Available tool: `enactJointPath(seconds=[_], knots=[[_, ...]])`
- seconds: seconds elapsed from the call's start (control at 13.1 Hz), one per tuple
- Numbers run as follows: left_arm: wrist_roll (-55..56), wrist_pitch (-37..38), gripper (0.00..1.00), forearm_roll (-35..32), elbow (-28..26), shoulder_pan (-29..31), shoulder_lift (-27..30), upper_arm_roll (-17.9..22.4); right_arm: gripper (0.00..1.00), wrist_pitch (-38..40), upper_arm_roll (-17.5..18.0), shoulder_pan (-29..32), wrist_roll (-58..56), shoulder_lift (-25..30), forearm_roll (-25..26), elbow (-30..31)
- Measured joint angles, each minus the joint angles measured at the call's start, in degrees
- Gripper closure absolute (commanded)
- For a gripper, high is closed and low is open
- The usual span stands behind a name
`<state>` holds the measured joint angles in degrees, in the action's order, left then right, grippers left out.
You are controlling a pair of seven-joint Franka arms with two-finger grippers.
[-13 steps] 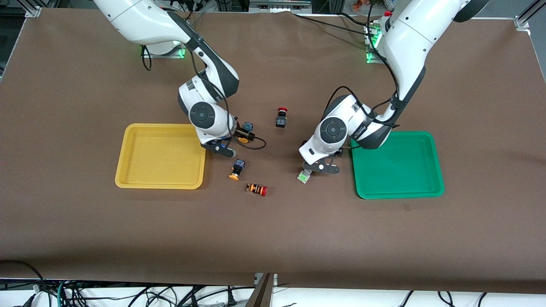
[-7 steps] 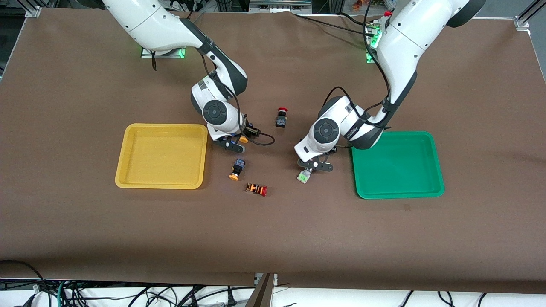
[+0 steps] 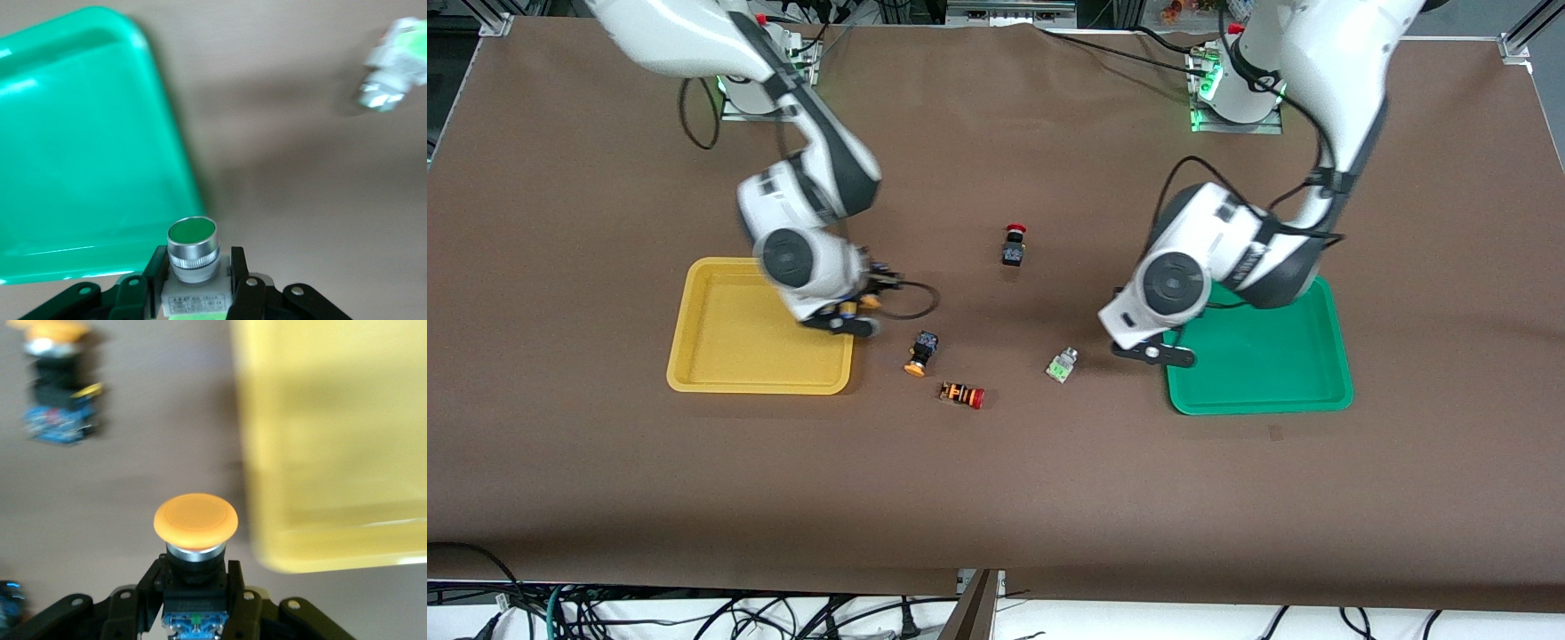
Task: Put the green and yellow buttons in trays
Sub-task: 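Carry the yellow button into its tray while the left gripper carries green into its tray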
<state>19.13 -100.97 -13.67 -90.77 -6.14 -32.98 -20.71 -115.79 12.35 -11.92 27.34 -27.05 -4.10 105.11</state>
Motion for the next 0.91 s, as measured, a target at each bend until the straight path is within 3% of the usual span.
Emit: enactJointPath(seconds=[0.23,0.3,0.38,0.46,0.53,0.61,0.76,0.91], knots=[[-12.75,-0.18,0.88,-3.35,-0.42,8.90,-1.27,0.48,1.00,0.91,-8.45,1.52,-14.77,-0.36,-0.02,2.76],[-14.87,-2.21,0.56,-4.25,-0.90,11.18,-2.63,0.49,1.00,0.62,-9.91,1.47,-16.80,-1.15,-0.01,3.43],[-15.86,-4.93,0.01,-4.44,-1.74,12.57,-4.14,0.49,1.00,0.39,-11.30,1.29,-18.80,-1.82,0.02,3.74],[-15.99,-7.13,0.00,-4.44,-2.50,13.03,-5.48,0.45,0.96,0.26,-13.09,1.13,-21.49,-2.42,0.02,3.90],[-15.93,-8.20,0.00,-4.44,-2.70,12.94,-6.52,0.23,0.39,-0.24,-15.37,1.10,-24.46,-2.99,0.01,4.04],[-15.87,-8.54,0.00,-4.44,-2.63,12.76,-6.71,-0.28,0.00,-1.29,-17.36,1.22,-26.43,-3.66,-0.05,4.16],[-15.83,-8.89,0.00,-4.44,-0.74,12.13,-6.06,-2.24,0.00,-3.03,-18.83,1.39,-27.42,-4.78,-0.38,4.18],[-15.98,-8.94,0.00,-4.42,2.83,10.91,-5.13,-4.46,0.00,-3.26,-17.11,1.15,-24.06,-4.56,-3.48,2.83]])
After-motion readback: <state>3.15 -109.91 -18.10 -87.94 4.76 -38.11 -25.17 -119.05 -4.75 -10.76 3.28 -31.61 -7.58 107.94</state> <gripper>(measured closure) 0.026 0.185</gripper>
